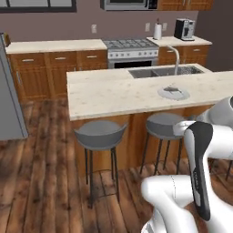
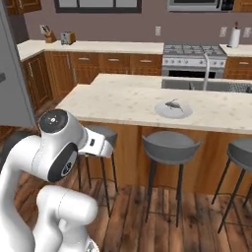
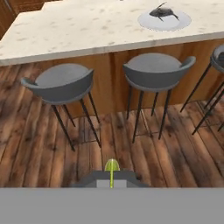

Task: Take the lemon wedge from the fridge and place it on the plate with fish on the dining counter.

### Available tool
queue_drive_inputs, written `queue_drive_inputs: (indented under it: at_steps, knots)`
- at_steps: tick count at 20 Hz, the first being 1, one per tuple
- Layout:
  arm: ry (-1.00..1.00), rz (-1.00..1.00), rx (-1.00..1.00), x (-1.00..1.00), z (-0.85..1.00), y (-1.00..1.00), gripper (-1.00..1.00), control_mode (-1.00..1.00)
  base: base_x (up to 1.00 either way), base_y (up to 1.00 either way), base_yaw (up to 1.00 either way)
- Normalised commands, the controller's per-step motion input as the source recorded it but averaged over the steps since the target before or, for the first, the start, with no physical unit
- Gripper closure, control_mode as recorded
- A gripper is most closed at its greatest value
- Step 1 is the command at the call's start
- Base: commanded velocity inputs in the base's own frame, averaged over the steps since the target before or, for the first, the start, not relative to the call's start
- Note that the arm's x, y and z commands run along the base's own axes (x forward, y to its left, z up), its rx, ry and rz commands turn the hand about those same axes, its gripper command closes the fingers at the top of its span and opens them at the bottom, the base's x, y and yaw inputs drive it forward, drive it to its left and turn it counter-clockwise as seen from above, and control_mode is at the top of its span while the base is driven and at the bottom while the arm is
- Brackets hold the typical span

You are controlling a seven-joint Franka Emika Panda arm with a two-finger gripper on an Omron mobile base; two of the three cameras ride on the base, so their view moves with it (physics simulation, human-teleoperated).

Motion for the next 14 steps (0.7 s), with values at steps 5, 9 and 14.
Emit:
queue_drive_inputs:
  at_steps: [5, 9, 14]
  knots:
    - [0.00, 0.00, 0.00, 0.00, 0.00, 0.00, 1.00, 1.00, 0.89, -0.28, -0.08]
    - [0.00, 0.00, 0.00, 0.00, 0.00, 0.00, 1.00, 1.00, 1.00, 0.00, -0.12]
    - [0.00, 0.00, 0.00, 0.00, 0.00, 0.00, 1.00, 1.00, 0.74, -0.06, -0.05]
